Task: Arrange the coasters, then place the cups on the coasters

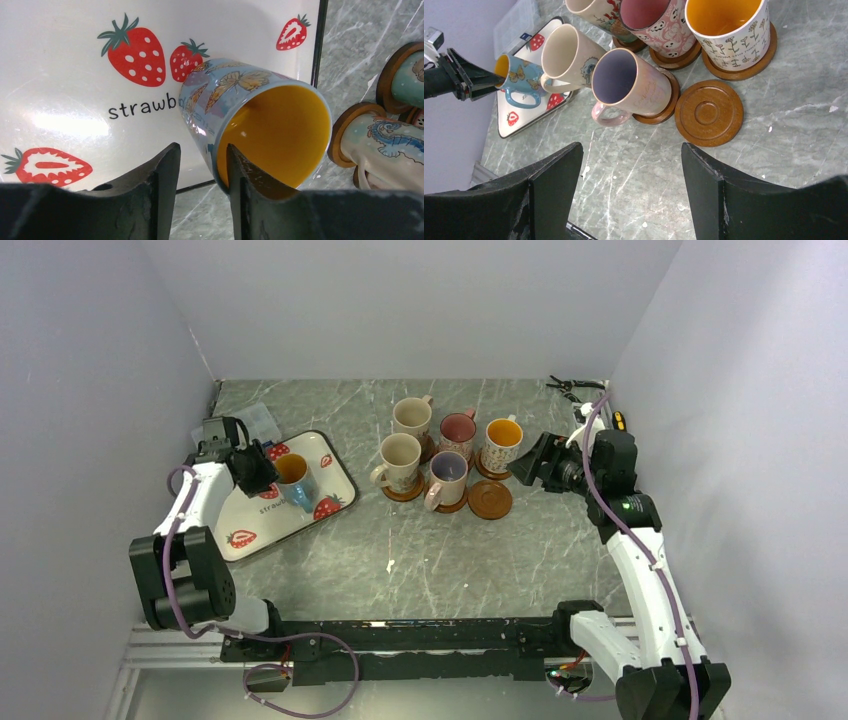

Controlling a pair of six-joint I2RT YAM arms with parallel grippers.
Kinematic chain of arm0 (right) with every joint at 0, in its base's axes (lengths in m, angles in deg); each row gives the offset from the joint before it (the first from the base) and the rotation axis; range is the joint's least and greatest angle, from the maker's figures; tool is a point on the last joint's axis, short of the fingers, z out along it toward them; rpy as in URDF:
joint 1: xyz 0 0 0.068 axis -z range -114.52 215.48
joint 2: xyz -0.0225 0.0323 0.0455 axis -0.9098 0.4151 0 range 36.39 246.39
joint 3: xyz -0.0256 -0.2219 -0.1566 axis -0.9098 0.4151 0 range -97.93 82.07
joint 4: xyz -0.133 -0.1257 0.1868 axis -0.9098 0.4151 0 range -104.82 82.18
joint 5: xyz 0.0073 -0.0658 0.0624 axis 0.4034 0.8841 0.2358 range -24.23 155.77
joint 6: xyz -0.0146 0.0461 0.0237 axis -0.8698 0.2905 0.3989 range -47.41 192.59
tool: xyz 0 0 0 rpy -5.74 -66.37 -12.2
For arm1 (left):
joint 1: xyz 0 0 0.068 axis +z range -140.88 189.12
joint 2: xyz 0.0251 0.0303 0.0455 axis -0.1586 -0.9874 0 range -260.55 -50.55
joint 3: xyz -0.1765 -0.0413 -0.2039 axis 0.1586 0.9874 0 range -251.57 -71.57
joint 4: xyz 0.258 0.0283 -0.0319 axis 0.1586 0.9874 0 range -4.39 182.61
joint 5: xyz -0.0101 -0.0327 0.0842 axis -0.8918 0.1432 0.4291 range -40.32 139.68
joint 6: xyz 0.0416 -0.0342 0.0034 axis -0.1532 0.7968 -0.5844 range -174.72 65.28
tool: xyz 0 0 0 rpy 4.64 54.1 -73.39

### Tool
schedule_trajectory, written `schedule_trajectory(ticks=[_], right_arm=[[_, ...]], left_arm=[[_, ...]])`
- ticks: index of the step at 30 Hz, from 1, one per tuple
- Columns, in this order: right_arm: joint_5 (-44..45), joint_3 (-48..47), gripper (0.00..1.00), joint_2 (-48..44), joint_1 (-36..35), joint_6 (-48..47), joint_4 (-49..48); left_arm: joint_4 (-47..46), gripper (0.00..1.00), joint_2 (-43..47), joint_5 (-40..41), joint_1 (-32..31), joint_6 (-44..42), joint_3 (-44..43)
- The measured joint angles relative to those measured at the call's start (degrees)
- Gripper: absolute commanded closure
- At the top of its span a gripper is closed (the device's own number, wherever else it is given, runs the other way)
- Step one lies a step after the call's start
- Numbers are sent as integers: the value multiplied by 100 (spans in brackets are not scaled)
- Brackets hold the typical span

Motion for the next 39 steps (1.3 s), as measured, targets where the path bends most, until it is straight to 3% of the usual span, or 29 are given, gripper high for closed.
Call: schedule_trajectory(ticks=[7,14,22,30,35,39], right_arm=[[-4,0,24,74,0,-22,103],[-17,13,24,70,0,-22,105],[-17,13,24,70,0,-22,166],[31,0,16,76,-22,-22,313],[422,-160,15,55,-356,22,581],[1049,-448,18,70,-1029,111,778]], left_arm=[[17,69,-85,15,-2,0,-50],[166,96,-369,133,0,-192,-328],[317,97,-236,345,13,-323,-291],[791,97,750,911,-144,-448,-168],[1303,97,1187,1163,-629,-433,-367],[1825,97,1244,1366,-1425,-343,-815]])
